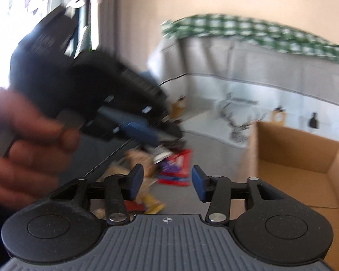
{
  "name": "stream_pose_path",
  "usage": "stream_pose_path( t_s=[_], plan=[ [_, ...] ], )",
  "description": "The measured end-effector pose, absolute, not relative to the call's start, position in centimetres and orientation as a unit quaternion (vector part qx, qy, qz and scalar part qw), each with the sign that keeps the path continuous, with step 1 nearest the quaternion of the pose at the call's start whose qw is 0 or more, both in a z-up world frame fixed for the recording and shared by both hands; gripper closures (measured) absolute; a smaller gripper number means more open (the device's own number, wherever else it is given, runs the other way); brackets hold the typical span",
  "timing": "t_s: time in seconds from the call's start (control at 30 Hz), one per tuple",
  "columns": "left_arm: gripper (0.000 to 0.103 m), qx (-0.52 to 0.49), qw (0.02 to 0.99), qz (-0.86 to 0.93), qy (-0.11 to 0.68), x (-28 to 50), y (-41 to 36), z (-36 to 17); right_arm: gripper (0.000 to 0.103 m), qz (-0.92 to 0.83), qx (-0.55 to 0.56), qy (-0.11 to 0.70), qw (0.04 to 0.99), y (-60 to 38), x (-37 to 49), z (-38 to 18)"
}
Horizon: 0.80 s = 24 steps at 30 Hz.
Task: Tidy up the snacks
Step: 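Grasp the round peanut bag with the right tool while left tool approaches cream bar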
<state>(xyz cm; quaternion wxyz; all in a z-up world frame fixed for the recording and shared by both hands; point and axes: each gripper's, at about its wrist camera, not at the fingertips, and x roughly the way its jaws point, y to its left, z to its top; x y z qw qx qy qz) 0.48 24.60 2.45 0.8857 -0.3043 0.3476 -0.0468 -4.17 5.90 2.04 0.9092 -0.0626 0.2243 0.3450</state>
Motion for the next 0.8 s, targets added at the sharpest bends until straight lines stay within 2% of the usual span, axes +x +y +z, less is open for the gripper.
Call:
stream_pose_path(
  t_s=[0.13,0.3,0.43,0.47,0.63,0.73,0.8],
  plan=[
    [0.066,-0.312,0.883,-0.038,0.349,0.4,25.2,2.2,0.040,0.367,-0.076,0.246,0.894,7.7,-4.3,0.3],
    [0.064,-0.307,0.881,-0.034,0.358,0.3,25.2,2.1,0.022,0.391,-0.086,0.279,0.873,9.5,-4.0,-1.8],
    [0.062,-0.310,0.879,-0.030,0.360,0.0,25.5,1.9,0.019,0.398,-0.104,0.296,0.862,11.0,-4.0,-3.3],
    [0.061,-0.310,0.879,-0.028,0.360,0.0,25.6,1.9,0.016,0.401,-0.105,0.299,0.860,11.4,-3.8,-3.6],
    [0.055,-0.312,0.878,-0.022,0.362,-0.3,25.9,1.8,0.015,0.412,-0.125,0.325,0.842,13.0,-3.5,-5.5],
    [0.055,-0.314,0.877,-0.016,0.364,-0.4,26.2,1.7,0.015,0.417,-0.141,0.328,0.836,13.8,-3.7,-6.4],
    [0.055,-0.316,0.875,-0.012,0.366,-0.4,26.3,1.6,0.018,0.424,-0.138,0.333,0.831,14.0,-3.6,-6.8]
  ],
)
